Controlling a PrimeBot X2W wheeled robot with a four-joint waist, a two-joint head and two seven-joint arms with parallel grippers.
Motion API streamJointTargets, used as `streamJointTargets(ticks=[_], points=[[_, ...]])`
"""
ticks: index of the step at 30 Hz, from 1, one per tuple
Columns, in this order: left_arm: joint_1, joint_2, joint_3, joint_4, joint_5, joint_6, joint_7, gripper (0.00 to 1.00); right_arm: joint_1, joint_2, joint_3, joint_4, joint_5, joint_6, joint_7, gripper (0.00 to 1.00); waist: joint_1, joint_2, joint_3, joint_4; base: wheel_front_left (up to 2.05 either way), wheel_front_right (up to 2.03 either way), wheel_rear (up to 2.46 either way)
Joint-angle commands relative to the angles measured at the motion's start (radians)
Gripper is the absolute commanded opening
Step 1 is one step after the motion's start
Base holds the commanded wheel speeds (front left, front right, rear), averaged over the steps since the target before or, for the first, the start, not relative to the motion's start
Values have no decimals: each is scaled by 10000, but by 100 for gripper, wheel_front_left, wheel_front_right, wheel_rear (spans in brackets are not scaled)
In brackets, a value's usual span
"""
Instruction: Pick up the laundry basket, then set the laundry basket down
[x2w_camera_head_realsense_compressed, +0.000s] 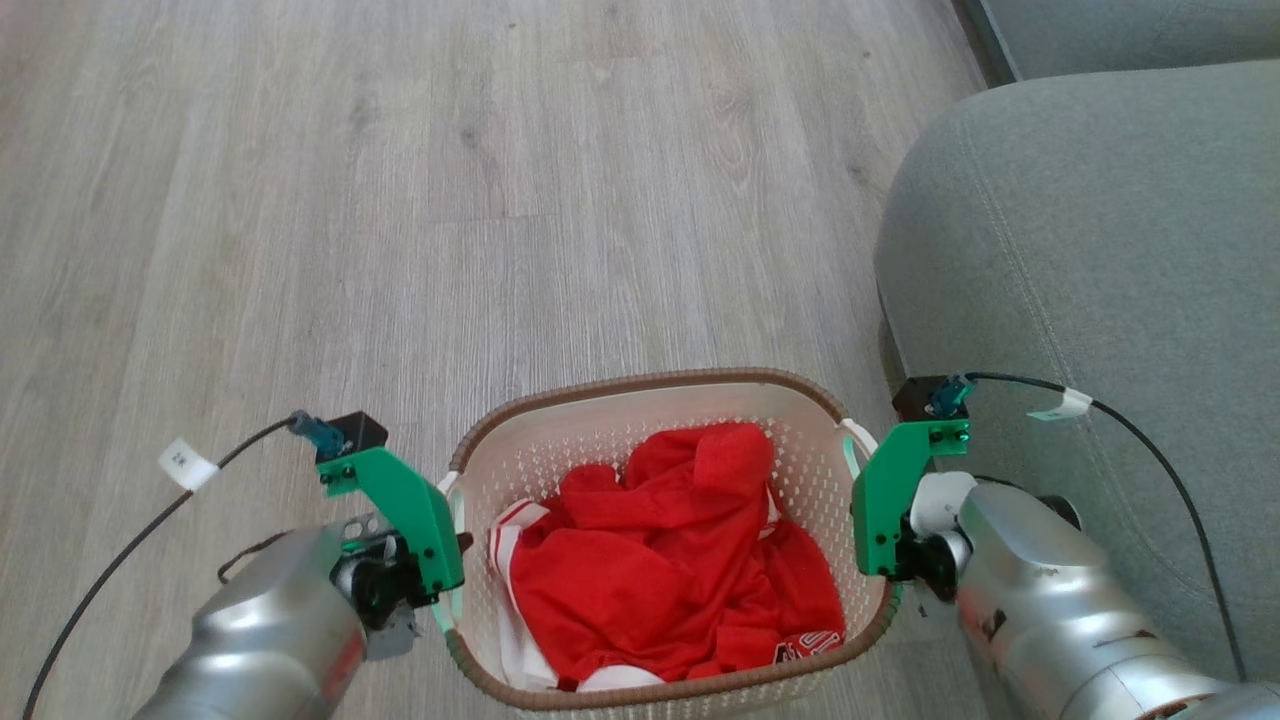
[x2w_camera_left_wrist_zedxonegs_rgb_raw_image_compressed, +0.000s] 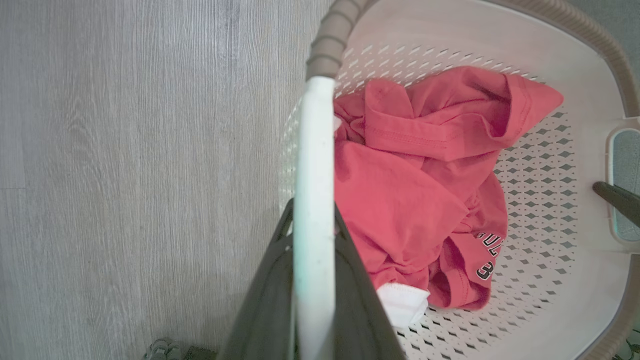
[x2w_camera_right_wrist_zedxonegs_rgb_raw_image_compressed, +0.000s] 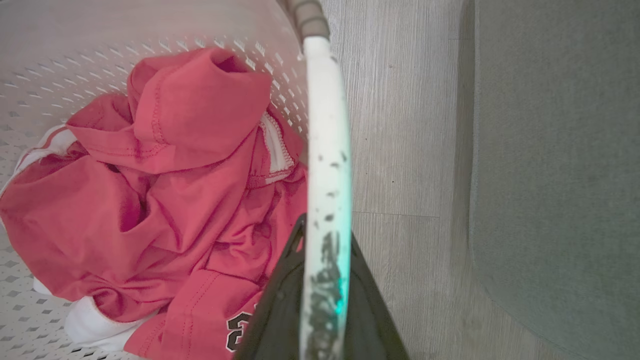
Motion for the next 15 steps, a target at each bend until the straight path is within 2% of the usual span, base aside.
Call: streamJointTargets(ticks=[1, 15], points=[[-588, 823, 322, 218, -116, -65, -83, 0, -68, -501, 38, 46, -160, -105, -62, 0, 1, -1, 4, 0, 0, 0, 0], [-563, 833, 319, 283, -236, -65, -95, 0, -41, -501, -266, 47, -499, -105, -50, 0, 1, -1, 31, 22, 0, 0, 0]])
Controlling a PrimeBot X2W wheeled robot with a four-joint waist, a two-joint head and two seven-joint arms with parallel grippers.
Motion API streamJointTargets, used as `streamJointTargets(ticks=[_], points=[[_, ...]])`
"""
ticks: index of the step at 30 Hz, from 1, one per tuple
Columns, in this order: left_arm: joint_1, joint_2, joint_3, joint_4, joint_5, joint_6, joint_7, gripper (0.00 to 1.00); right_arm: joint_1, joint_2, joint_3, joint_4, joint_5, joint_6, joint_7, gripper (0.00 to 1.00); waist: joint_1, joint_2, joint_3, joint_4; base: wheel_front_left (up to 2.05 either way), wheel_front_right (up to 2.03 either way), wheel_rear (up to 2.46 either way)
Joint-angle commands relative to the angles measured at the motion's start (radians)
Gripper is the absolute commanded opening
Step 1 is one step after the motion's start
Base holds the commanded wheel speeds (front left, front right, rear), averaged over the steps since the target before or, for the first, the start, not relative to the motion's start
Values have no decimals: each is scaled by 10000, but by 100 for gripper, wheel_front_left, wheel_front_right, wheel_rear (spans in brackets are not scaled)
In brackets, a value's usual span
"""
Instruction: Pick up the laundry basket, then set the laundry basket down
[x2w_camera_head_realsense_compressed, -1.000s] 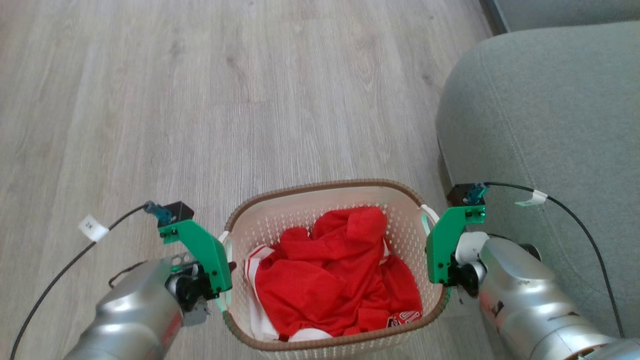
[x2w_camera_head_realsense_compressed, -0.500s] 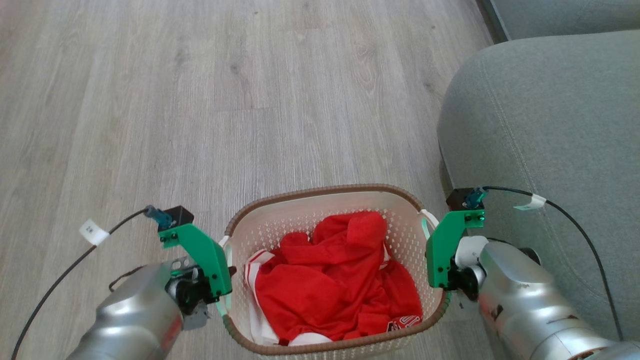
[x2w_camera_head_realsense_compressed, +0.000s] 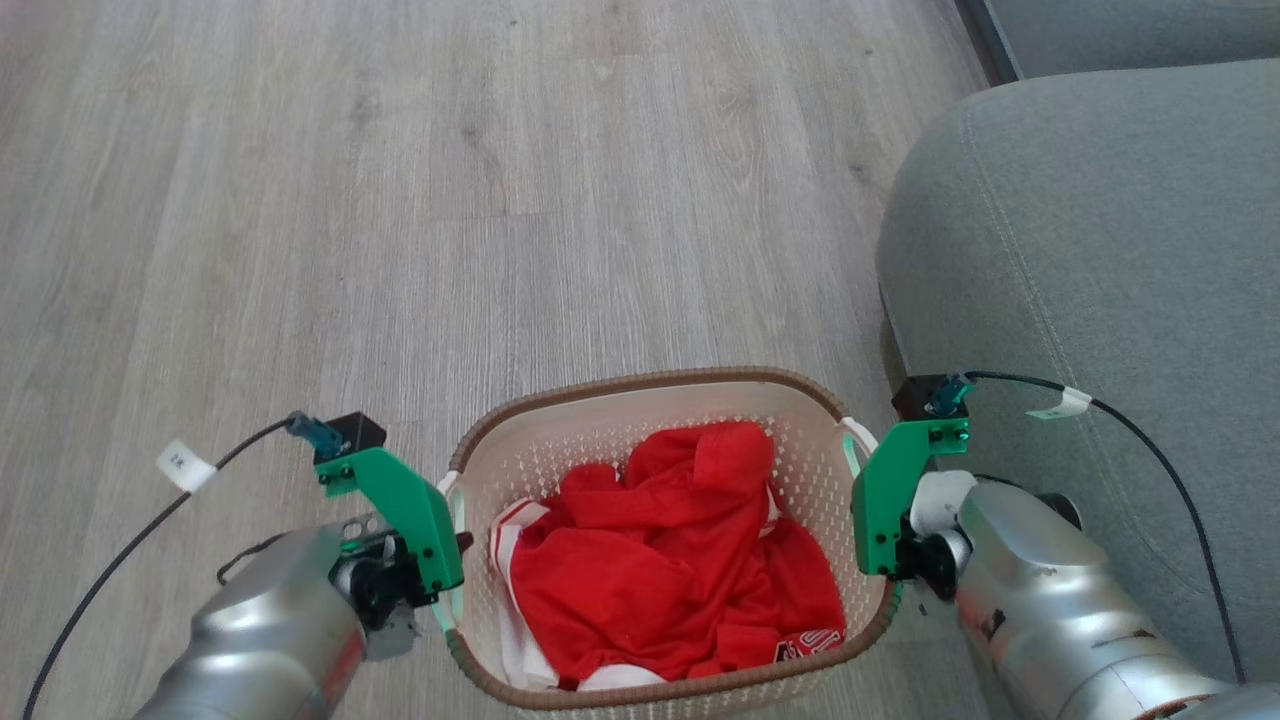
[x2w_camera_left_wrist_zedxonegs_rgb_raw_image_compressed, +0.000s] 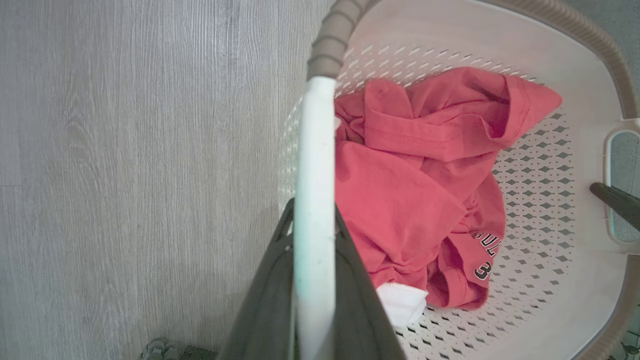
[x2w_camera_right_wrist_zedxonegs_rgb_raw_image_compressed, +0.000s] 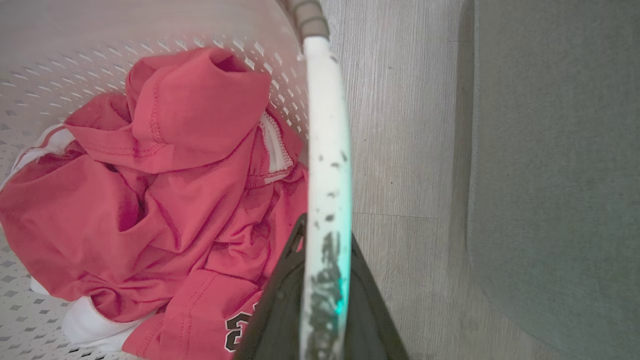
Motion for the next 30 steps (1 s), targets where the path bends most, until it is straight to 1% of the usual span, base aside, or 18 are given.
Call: streamJointTargets(ticks=[1, 9, 13, 16, 22, 23, 30], points=[[-567, 837, 323, 259, -137, -63, -136, 0, -50, -530, 10, 43, -230, -119, -57, 0, 1, 0, -2, 5, 0, 0, 0], [-722, 835, 308, 373, -76, -63, -522, 0, -158, -530, -308, 44, -529, -119, -184, 0, 1, 0, 236, 21, 0, 0, 0], [-958, 847, 285, 462, 53, -63, -980, 0, -358, -530, -522, 44, -686, -119, -459, 0, 1, 0, 605, -7, 0, 0, 0], [-1257, 881, 275, 520, 192, -63, -1494, 0, -579, -530, -690, 44, -815, -119, -780, 0, 1, 0, 1030, -34, 0, 0, 0], [-1928, 948, 258, 517, 391, -63, -2159, 0, -1148, -530, -873, 44, -1067, -119, -1653, 0, 1, 0, 2081, -65, 0, 0, 0], [-2149, 983, 243, 513, 482, -63, -2471, 0, -1325, -530, -981, 44, -1193, -119, -1943, 0, 1, 0, 2468, -73, 0, 0, 0], [-2757, 1009, 181, 599, 735, -63, -3271, 0, -1853, -549, -1544, 44, -1833, -119, -2829, 0, 1, 0, 3622, -76, 0, 0, 0]])
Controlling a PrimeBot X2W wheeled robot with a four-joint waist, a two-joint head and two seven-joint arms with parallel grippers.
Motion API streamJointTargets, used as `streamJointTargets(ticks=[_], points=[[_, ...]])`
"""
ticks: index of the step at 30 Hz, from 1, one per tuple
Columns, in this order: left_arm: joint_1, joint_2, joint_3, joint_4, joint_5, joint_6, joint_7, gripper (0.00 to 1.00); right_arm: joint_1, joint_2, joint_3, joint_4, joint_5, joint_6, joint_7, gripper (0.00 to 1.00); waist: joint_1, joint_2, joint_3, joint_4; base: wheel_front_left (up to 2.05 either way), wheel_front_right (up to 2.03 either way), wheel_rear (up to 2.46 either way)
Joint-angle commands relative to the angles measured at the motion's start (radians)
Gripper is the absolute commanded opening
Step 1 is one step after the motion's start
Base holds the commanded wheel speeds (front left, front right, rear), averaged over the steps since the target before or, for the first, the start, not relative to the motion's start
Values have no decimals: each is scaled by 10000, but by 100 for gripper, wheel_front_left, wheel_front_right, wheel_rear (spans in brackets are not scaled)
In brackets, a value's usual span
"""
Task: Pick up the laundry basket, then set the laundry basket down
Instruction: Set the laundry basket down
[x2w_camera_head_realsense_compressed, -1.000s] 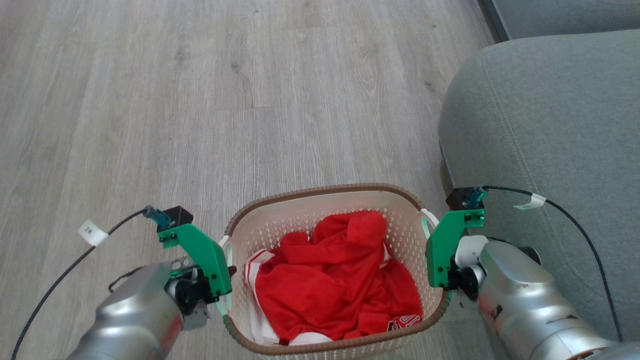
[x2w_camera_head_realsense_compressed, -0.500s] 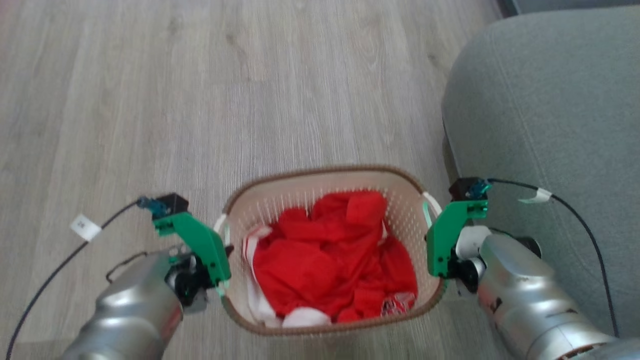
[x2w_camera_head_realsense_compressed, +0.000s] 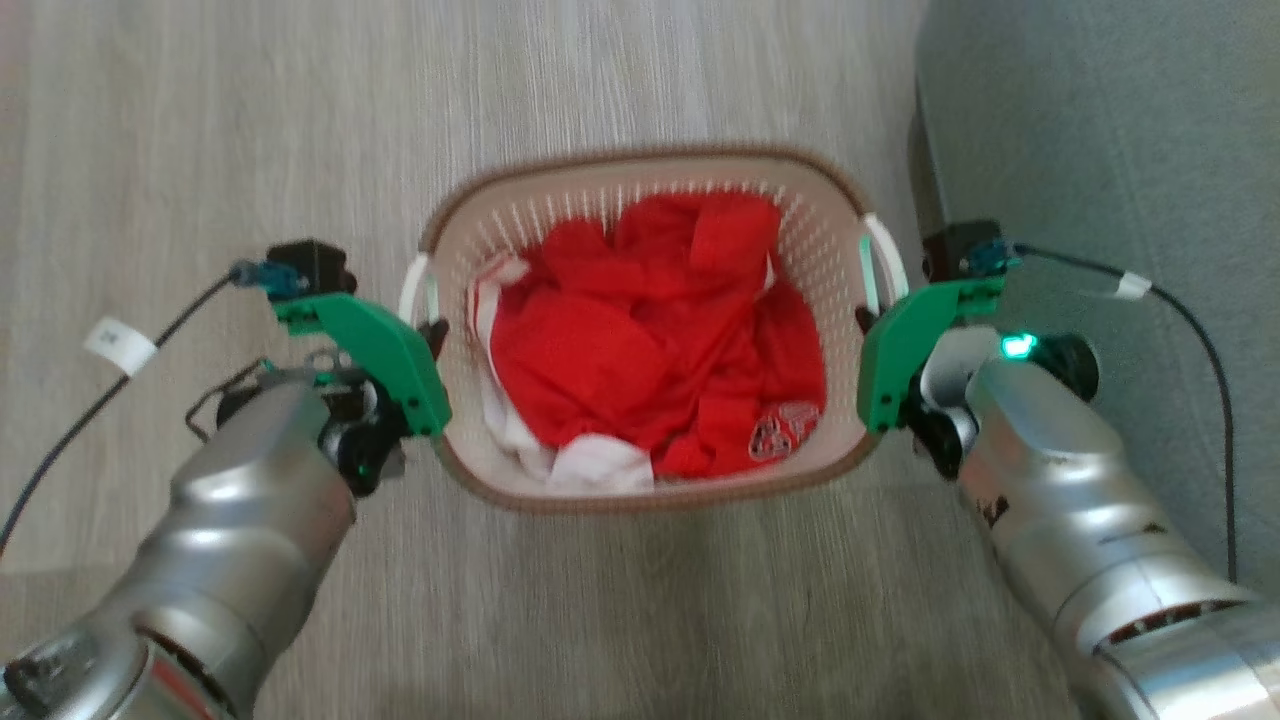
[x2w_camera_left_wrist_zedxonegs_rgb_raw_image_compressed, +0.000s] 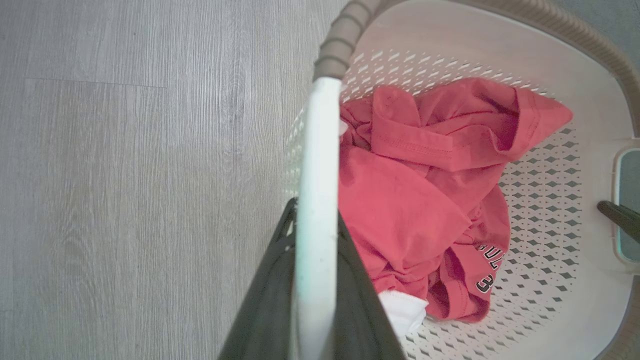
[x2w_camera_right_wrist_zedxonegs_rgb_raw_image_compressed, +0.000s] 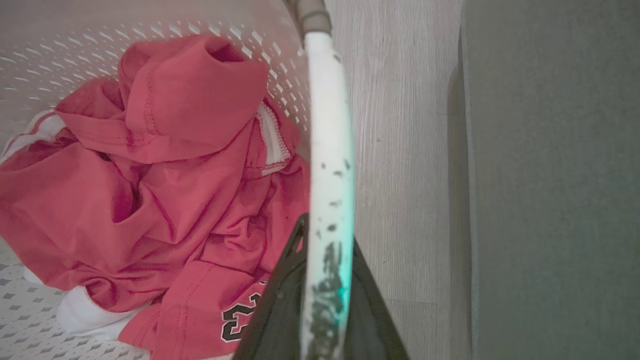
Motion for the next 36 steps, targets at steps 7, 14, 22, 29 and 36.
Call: streamJointTargets(ticks=[7, 14, 22, 29, 36], points=[[-1276, 965, 194, 442, 235, 102, -1060, 0, -651, -651, -935, 52, -1049, -193, -1085, 0, -3, 0, 1888, 0, 0, 0, 0], [-1829, 945, -22, 512, 617, 102, -1938, 0, -991, -640, -1990, 52, -2020, -193, -1686, 0, -3, 0, 3227, 1, 0, 0, 0], [-2198, 790, -180, 746, 1051, 147, -2492, 0, -1337, -625, -3217, 50, -3109, -193, -2039, 0, -3, 0, 4293, -1, 0, 0, 0], [-2413, 595, -175, 808, 1196, 130, -2593, 0, -1583, -619, -4173, -15, -3849, -193, -2144, 0, -3, 0, 4994, 54, 0, 0, 0], [-2467, 491, -152, 816, 1128, 108, -2604, 0, -1760, -618, -4840, -60, -4341, -193, -2227, 0, -3, 0, 5438, 37, 0, 0, 0]])
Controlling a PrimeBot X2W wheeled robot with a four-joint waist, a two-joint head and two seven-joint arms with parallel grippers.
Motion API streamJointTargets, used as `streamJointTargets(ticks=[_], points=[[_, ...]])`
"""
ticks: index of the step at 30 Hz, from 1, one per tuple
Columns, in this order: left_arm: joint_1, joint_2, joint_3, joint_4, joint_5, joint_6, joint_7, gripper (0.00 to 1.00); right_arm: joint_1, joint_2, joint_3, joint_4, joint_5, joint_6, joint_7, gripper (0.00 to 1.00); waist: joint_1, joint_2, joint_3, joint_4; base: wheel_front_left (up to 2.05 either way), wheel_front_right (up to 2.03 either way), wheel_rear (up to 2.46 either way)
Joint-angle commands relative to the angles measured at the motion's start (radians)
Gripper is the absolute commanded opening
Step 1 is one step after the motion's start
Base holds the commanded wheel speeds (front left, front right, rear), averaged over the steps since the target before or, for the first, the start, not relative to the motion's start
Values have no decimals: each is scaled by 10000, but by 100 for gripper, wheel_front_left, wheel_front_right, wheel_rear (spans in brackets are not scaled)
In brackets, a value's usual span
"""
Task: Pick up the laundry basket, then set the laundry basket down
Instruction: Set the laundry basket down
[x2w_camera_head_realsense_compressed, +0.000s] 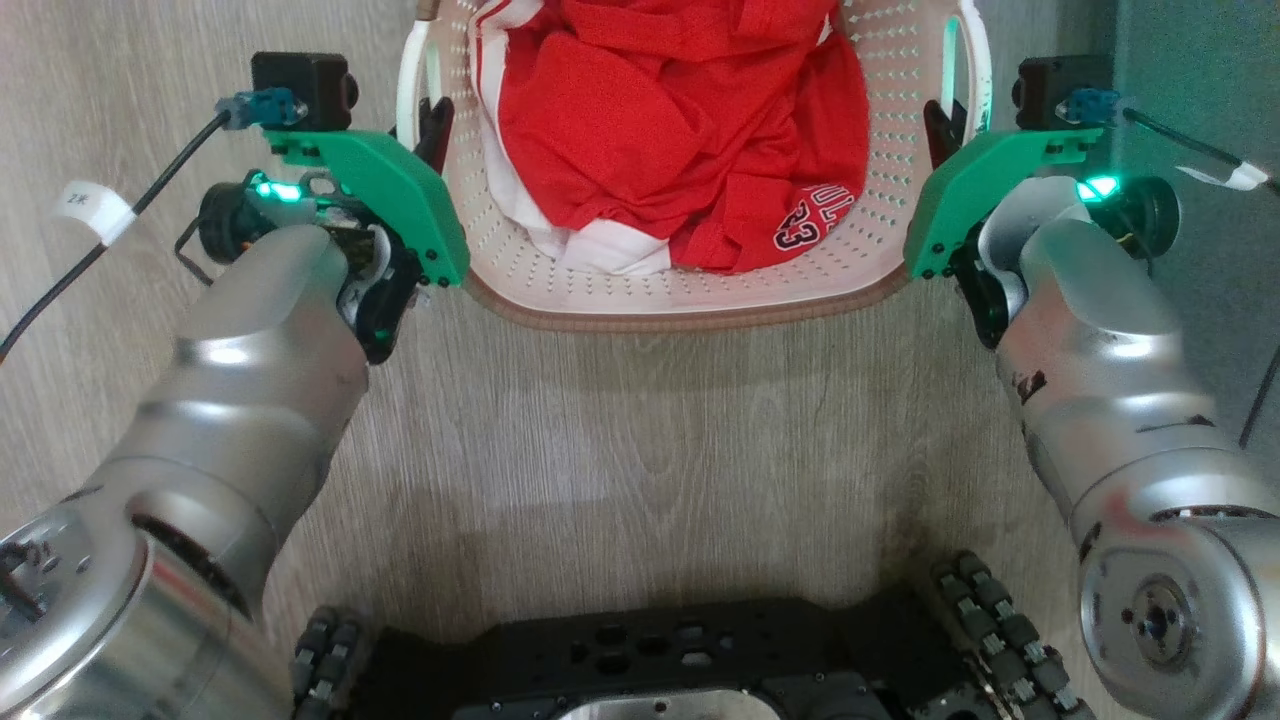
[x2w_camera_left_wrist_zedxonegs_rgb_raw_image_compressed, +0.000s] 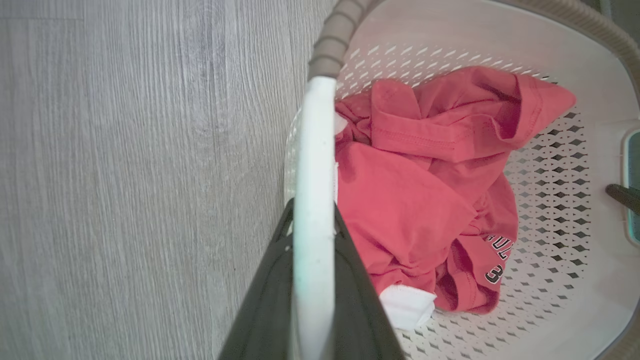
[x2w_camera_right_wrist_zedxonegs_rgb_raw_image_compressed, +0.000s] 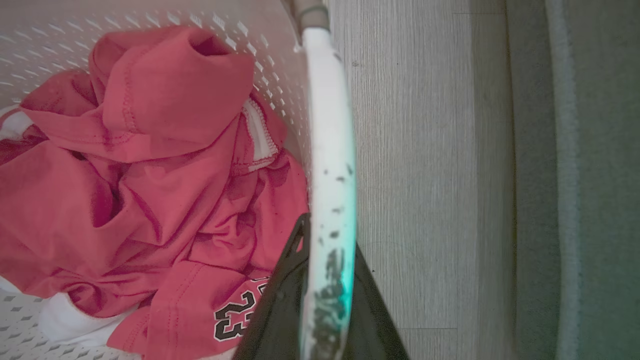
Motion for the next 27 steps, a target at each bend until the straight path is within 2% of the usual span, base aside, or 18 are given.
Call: streamJointTargets(ticks=[1, 15, 27], points=[[-173, 954, 301, 469, -70, 113, -241, 0, 138, -704, -320, -170, -153, -293, -140, 0, -1, 0, 134, -15, 0, 0, 0], [-109, 932, 214, 110, -349, 109, -102, 0, 122, -703, -1464, -410, -1095, -293, -272, 0, -1, 0, 518, -13, 0, 0, 0], [-74, 959, 67, 49, -516, 108, -111, 0, 30, -703, -1827, -258, -1517, -293, -328, 0, -1, 0, 588, 4, 0, 0, 0]])
